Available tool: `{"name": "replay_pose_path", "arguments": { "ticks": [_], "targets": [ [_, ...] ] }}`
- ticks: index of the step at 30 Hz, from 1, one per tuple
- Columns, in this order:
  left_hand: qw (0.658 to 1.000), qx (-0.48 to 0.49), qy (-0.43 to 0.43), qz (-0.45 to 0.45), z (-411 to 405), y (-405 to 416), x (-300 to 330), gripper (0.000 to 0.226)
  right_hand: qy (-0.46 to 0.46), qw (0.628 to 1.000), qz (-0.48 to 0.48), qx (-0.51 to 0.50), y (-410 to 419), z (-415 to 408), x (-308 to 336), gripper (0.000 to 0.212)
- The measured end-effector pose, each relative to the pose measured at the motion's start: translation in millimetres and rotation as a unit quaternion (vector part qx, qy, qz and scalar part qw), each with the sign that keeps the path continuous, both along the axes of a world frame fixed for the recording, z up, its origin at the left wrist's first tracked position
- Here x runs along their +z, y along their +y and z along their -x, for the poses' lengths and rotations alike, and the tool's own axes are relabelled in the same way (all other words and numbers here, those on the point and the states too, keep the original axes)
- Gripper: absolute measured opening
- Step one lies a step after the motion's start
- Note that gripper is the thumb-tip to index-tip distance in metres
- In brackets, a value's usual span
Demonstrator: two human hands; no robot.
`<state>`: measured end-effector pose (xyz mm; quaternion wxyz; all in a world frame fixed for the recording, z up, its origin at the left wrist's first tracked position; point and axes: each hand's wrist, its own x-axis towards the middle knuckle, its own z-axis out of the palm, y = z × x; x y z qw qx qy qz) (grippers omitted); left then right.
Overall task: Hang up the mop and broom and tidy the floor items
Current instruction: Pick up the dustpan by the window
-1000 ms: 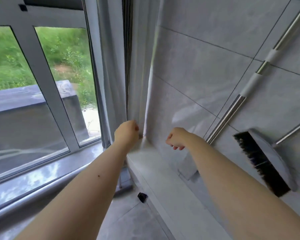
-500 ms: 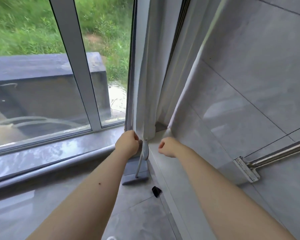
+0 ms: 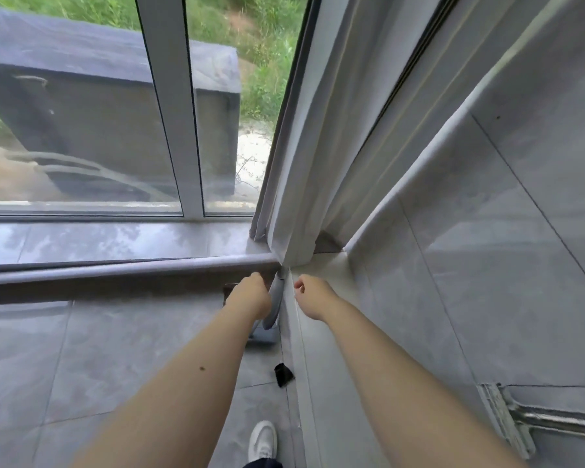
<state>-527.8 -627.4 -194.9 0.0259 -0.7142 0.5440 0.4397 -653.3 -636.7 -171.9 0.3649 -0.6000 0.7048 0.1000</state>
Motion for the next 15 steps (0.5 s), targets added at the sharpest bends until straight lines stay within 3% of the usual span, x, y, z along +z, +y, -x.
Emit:
{"name": "replay_pose_path", "arguments": {
  "ticks": [5, 9, 15],
  "targets": [
    [0.997, 0.003, -0.027, -0.070, 18, -8, -26, 0.046, -0.025, 0.998, -0.026, 0.049, -25, 5, -27, 0.050],
    [0.994, 0.010, 0.003, -0.108, 27, -15, -40, 0.043, -0.026, 0.994, -0.053, 0.095, -39, 2, -48, 0.057],
    [0.986, 0.037, 0.048, -0.154, 18, -13, -36, 0.035, -0.006, 0.991, -0.037, 0.129, -47, -11, -62, 0.047]
  ]
}}
